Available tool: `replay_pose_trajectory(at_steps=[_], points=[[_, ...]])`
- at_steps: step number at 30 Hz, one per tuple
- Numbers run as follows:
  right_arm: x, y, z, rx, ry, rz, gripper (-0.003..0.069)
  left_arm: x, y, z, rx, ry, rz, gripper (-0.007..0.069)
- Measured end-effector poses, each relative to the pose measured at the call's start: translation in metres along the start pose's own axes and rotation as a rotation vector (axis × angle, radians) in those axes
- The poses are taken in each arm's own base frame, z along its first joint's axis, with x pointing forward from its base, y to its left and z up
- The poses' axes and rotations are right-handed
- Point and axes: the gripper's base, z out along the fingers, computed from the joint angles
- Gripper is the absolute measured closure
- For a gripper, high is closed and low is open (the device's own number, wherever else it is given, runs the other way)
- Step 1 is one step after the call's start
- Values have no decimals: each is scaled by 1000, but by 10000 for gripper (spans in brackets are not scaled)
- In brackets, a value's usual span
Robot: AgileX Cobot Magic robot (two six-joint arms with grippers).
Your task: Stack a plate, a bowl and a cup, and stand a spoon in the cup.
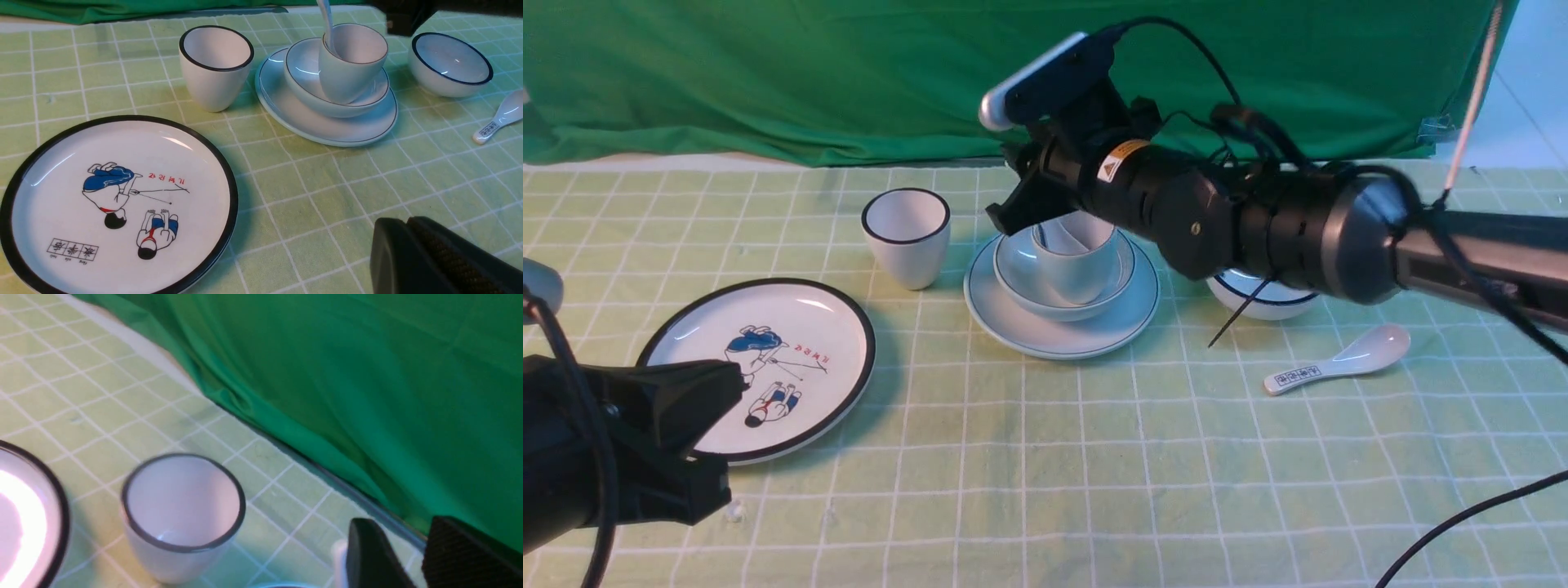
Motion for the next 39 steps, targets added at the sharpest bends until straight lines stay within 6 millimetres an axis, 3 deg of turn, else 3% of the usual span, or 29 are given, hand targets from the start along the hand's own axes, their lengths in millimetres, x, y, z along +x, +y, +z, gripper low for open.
replay_pose_trajectory(at_steps=[4,5,8,11,15,17,20,21,23,24,29,39], points=[[-55,-16,-69,-18,-48,-71,508,-1,0,0,-2,-6,5,608],[-61,-19,-79,-16,-55,-80,517,-1,0,0,-2,-7,5,608],[-104,-43,-174,24,-117,-119,601,-2,0,0,-3,-27,6,608],[-120,-56,-243,81,-160,-132,633,-3,0,0,-3,-30,6,608],[-103,-62,-322,183,-165,-143,639,-3,0,0,-3,-30,7,608],[-79,-57,-359,257,-154,-172,639,-3,0,0,-3,-30,7,608],[-34,-43,-390,342,-169,-200,639,-3,0,0,-3,-31,7,608],[-18,-39,-390,351,-173,-191,639,-3,0,0,-4,-31,8,608],[-4,-33,-395,373,-224,-168,639,-3,0,0,-4,-31,8,608],[27,-25,-389,379,-275,-80,639,-3,0,0,-4,-31,8,608],[91,-13,-366,364,-376,223,639,-3,0,0,-4,-31,8,608],[191,9,-331,333,-179,392,628,-3,0,0,-4,-33,8,608]])
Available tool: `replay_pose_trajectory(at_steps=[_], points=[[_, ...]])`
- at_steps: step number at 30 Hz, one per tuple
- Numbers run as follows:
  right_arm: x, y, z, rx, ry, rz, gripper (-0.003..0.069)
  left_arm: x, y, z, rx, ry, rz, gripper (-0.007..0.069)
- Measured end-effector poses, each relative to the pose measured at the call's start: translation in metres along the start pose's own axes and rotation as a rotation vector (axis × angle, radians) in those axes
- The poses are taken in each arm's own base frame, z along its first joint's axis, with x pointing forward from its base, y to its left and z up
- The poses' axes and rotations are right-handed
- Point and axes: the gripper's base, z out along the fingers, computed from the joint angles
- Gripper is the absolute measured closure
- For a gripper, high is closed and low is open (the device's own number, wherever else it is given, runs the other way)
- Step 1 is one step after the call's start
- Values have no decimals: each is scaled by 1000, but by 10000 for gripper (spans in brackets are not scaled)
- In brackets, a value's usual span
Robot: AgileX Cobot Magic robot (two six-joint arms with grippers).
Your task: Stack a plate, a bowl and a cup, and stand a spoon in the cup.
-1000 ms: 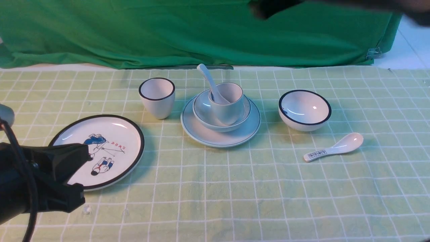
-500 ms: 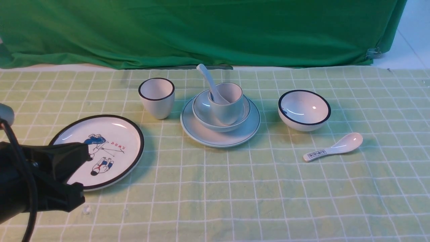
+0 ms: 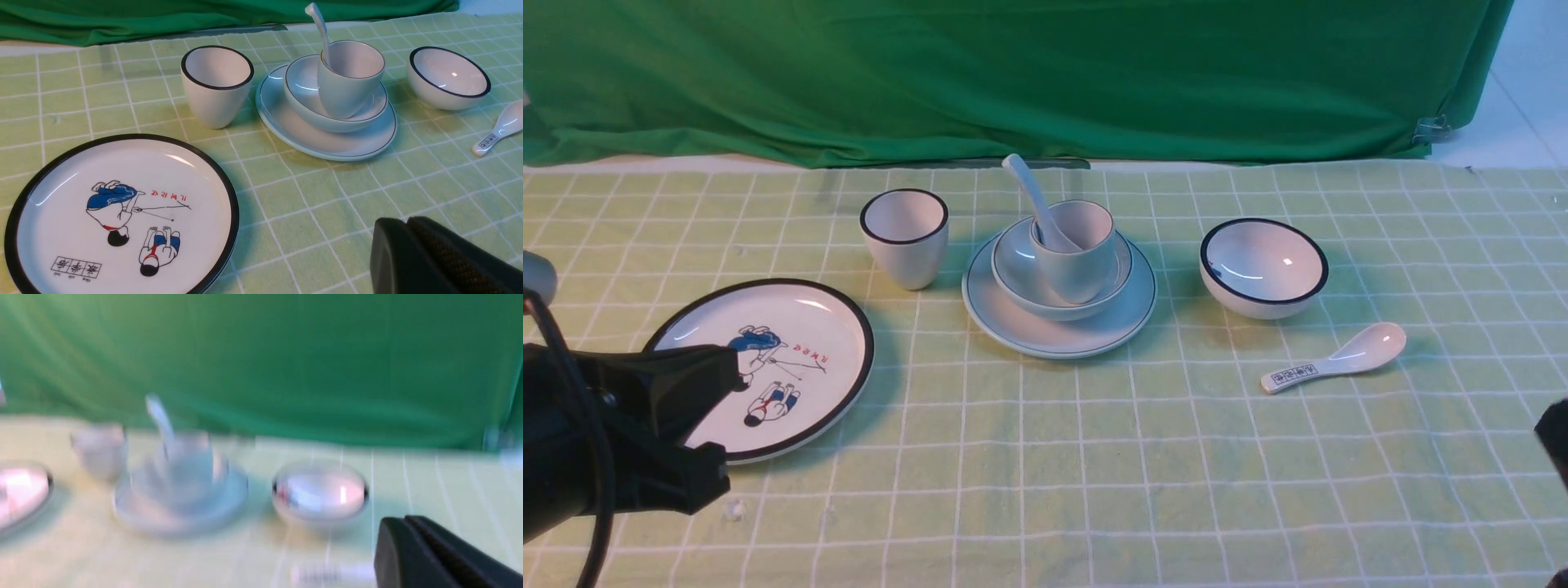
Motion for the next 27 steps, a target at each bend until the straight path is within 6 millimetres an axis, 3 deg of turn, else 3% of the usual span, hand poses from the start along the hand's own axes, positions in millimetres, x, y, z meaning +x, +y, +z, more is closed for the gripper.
replay_pose_trajectory(at_steps=[2,5,9,18,27], points=[[18,-2,-1,5,53,-3,622,0,0,0,0,0,0,608],[26,-2,-2,7,74,-3,614,0,0,0,0,0,0,608],[27,-3,-6,8,85,-26,607,0,0,0,0,0,0,608],[16,-11,-38,153,-166,-118,639,0,0,0,0,0,0,608],[28,-13,-40,198,-48,-100,639,0,0,0,0,-1,1,608]])
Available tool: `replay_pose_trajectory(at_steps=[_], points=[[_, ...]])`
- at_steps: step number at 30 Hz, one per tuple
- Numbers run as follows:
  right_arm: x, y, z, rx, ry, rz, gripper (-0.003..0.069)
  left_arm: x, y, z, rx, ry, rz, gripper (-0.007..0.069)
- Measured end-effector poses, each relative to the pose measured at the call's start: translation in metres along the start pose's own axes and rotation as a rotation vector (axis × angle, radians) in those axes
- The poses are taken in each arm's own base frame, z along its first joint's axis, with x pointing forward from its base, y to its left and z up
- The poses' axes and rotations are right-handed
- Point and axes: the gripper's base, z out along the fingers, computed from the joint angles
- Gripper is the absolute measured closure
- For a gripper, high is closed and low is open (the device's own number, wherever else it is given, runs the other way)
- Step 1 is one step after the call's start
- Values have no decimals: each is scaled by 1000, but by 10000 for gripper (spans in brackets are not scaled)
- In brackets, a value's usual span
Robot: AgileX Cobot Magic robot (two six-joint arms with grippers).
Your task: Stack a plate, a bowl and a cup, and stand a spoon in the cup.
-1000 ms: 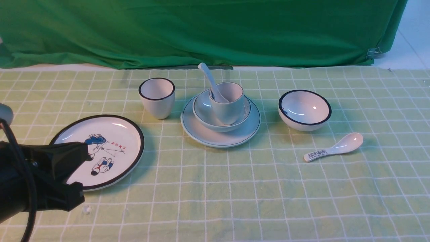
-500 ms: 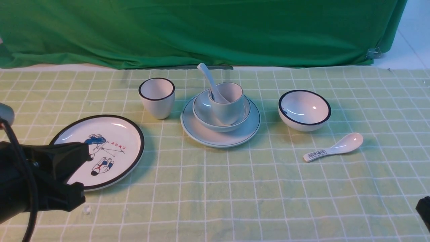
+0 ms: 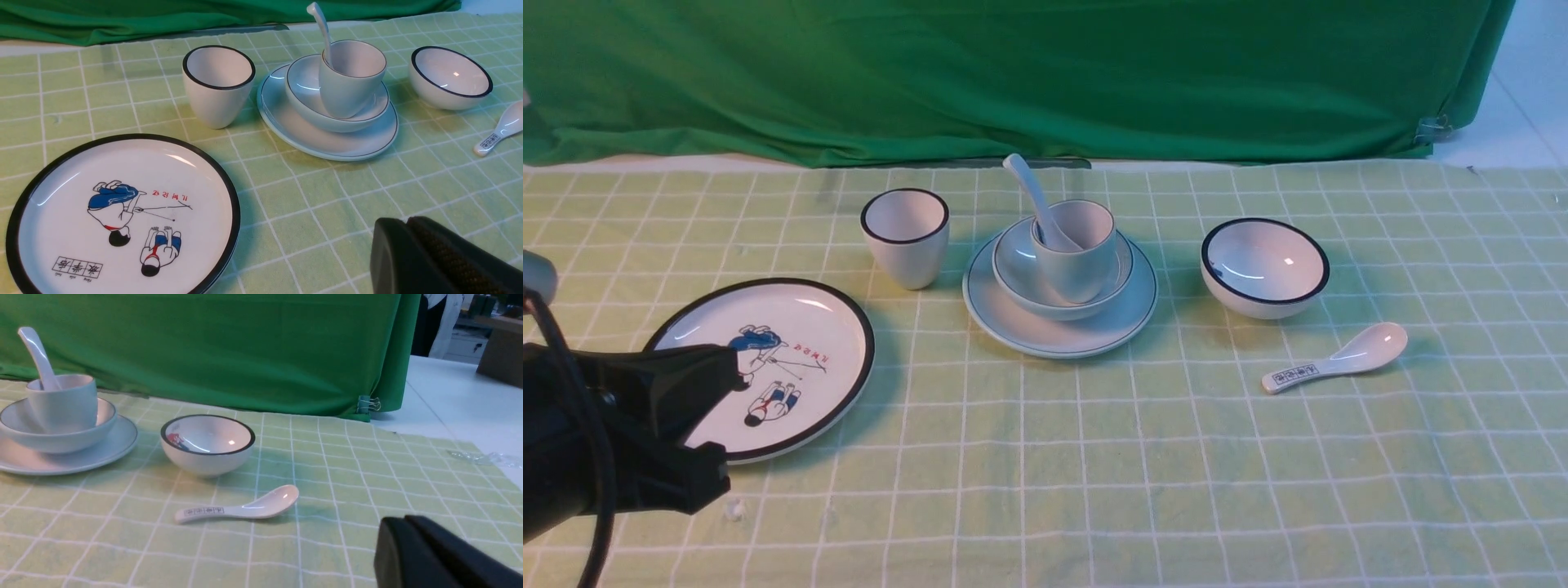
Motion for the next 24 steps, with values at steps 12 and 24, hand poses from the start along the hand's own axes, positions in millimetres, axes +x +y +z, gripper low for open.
replay_pose_trajectory(at_steps=[12,24], points=[[1,0,0,0,7,0,618,0,0,2,-1,-1,-2,608],[1,0,0,0,7,0,587,0,0,2,-1,-2,-3,608]])
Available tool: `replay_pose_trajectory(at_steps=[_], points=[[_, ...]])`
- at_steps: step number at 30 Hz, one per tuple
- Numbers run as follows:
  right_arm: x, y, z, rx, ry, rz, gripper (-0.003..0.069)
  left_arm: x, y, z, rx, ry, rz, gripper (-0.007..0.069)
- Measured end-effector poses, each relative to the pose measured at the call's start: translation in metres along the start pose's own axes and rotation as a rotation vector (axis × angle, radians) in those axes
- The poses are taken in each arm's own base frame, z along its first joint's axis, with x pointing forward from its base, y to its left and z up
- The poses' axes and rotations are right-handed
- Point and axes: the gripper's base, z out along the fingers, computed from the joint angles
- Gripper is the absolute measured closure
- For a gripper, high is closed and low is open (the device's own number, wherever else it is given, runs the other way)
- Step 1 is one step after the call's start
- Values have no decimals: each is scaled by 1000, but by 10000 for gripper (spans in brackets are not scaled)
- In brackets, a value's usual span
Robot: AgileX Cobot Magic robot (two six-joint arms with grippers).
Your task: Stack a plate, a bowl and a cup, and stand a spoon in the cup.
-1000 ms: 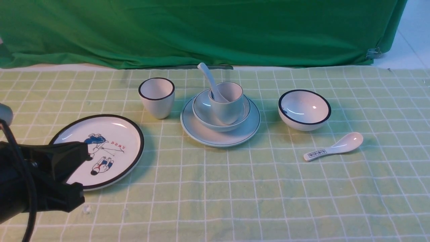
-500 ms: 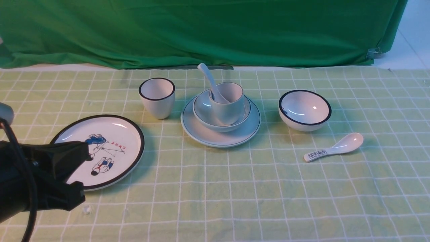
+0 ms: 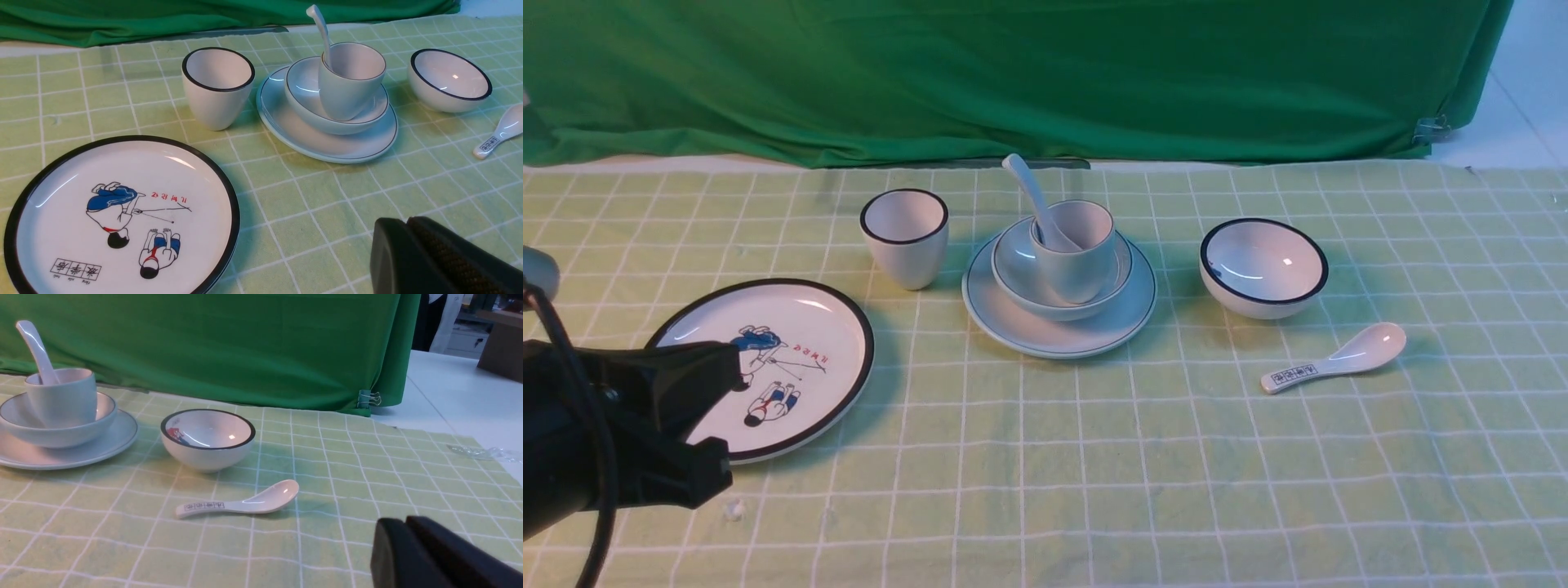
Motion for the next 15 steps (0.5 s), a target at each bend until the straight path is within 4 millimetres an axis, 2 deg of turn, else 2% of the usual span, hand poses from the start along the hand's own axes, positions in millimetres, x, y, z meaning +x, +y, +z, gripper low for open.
replay_pose_trajectory(at_steps=[4,7,12,15], points=[[0,0,0,0,0,0,579,0,0,0,0,-1,0,608],[0,0,0,0,1,0,570,8,2,-1,-10,-45,21,608],[0,0,0,0,0,0,568,32,8,-10,-51,-175,154,608],[0,0,0,1,0,0,561,60,13,-22,-84,-390,148,608]])
